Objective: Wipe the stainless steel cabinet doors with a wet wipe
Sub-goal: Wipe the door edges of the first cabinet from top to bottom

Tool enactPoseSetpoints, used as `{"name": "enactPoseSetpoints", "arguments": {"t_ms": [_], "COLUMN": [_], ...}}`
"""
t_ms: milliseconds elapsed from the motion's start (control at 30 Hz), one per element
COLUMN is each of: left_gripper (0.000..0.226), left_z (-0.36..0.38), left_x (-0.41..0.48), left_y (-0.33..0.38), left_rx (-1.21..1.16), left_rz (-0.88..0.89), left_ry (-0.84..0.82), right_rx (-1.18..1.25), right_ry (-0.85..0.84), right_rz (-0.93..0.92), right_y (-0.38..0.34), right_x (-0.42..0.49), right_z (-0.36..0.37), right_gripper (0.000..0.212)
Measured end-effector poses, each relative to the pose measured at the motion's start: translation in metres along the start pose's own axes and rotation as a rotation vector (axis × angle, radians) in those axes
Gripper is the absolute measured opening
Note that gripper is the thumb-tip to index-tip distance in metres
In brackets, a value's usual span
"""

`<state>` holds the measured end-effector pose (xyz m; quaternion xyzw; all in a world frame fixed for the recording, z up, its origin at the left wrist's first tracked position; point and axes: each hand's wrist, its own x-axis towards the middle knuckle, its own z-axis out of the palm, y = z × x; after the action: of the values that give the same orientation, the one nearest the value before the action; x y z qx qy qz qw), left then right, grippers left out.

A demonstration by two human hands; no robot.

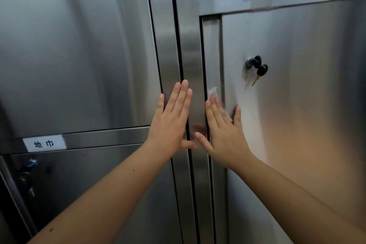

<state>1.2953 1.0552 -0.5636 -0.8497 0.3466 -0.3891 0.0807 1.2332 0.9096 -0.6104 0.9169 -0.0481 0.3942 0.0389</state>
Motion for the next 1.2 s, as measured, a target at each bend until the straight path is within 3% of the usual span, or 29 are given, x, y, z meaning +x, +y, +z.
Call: {"name": "enactPoseSetpoints", "arguments": {"t_ms": [700,1200], "left_gripper": [0.133,0.119], "left_z": [0.043,0.071], "left_x": [-0.050,-0.085], "left_y": [0.030,0.047], "left_rx": [-0.129,-0.098], "left_rz": [0.040,0.037], "left_ry": [-0.060,-0.020], "right_rx": [0.006,0.017], "right_ry": [-0.086,0.104], "right_rz": [-0.008,-0.011], "right_y": [-0.002,-0.006], "right_x": [-0.054,-0.080], "right_z": [0.043,0.077], "right_gripper": [0.076,0.077]}}
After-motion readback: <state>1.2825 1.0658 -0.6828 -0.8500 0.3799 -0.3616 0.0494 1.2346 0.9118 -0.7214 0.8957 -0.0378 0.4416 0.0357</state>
